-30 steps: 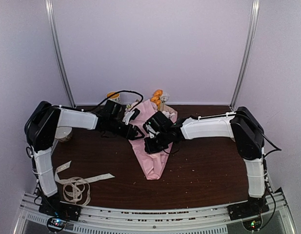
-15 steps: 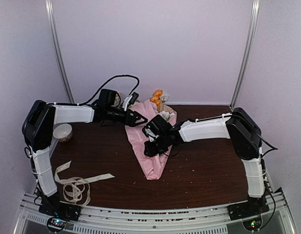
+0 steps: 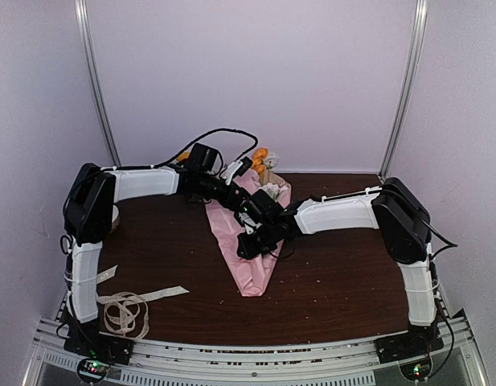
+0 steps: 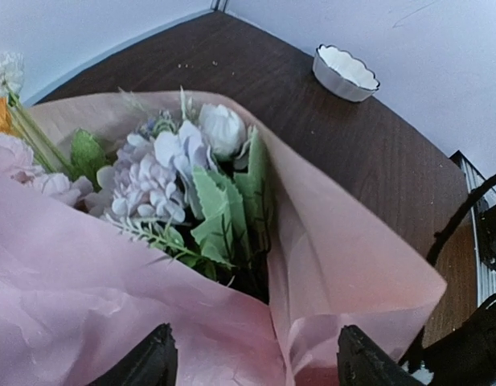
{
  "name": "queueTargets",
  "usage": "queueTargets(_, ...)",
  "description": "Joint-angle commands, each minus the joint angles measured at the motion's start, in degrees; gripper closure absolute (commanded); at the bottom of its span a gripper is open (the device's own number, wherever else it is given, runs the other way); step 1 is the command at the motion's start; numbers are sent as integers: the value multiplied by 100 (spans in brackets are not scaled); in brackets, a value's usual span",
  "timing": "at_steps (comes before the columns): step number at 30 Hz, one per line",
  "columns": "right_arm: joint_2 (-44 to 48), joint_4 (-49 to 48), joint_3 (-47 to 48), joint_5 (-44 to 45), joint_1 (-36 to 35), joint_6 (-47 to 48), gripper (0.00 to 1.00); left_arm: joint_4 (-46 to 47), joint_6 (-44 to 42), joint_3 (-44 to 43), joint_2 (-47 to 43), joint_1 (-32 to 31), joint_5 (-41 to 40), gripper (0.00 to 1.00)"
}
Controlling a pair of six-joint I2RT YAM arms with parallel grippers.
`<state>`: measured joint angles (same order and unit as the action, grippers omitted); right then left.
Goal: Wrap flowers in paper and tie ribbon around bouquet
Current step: Fold the two-thirds-folded wrapping paper at the center of the board.
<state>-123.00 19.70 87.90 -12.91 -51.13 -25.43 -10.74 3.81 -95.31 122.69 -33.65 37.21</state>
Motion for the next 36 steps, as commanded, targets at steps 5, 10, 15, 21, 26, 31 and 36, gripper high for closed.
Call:
queueTargets(5,-50,170,87,34,-37,56,78,-565,-394,-194,105,-82,-188,67)
queueTargets(10,62,165,17,46,-38,88,78,-260,-210,-124,-34,-61,-228,100)
queueTargets(15,333,148,-184,107,-37,104,74,-310,-178,-123,-63,71,-382,100)
queueTargets(21,632,162,-282,130,-37,180,70,-291,-187,-32,-145,257,-502,100)
queueTargets(26,841,219,-333,-13,-37,239,63,-243,-226,14,-158,268,-668,100)
queueTargets(31,1584,23,-680,-308,-37,281,54,148,-51,305,-171,397,-1159,100)
queueTargets(36,2453,-103,-1429,-257,-57,155,45,650,169,654,-162,542,-1163,100)
